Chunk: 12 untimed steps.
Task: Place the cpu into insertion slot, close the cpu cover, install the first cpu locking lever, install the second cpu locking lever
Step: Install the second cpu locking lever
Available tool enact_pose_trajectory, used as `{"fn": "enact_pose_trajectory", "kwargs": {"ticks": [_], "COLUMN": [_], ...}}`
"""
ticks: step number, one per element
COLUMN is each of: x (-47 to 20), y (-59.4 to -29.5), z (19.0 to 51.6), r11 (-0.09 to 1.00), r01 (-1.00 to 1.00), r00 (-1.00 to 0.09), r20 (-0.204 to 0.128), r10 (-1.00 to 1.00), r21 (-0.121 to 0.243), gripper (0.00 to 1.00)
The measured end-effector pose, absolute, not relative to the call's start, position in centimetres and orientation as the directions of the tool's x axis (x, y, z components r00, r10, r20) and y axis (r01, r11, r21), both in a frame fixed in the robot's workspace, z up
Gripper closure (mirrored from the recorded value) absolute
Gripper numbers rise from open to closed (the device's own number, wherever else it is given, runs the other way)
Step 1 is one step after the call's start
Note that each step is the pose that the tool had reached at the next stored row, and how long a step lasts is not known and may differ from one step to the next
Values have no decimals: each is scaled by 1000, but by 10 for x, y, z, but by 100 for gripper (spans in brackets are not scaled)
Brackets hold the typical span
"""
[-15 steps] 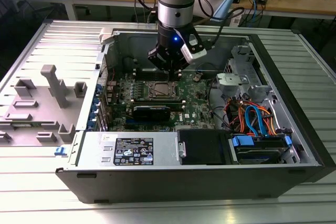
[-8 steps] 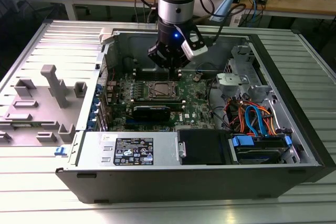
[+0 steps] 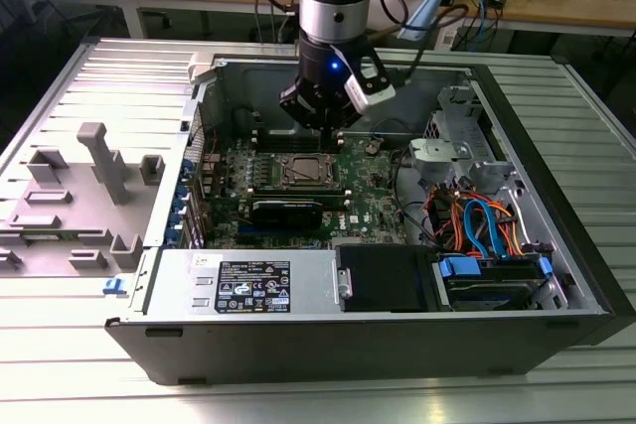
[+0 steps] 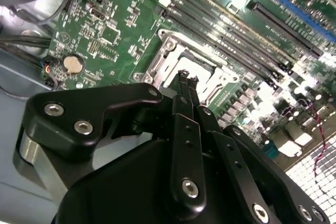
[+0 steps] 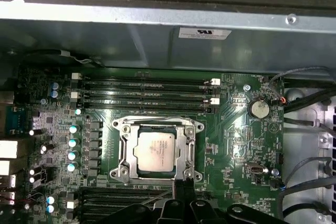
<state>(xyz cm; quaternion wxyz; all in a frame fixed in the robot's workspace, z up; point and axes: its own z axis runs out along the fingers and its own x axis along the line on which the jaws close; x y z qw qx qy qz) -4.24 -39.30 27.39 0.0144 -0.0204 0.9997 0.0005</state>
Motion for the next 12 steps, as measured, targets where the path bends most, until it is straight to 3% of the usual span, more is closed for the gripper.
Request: {"fn": "enact_pose_trajectory", "kwargs": {"ticks": [12], "x": [-42], "y": [-403], "z": [274], "r11": [999], "r01": [-41], "r00": [-999], "r20": [-29], "r10": [-41], "r21": [0], "gripper": [89]}}
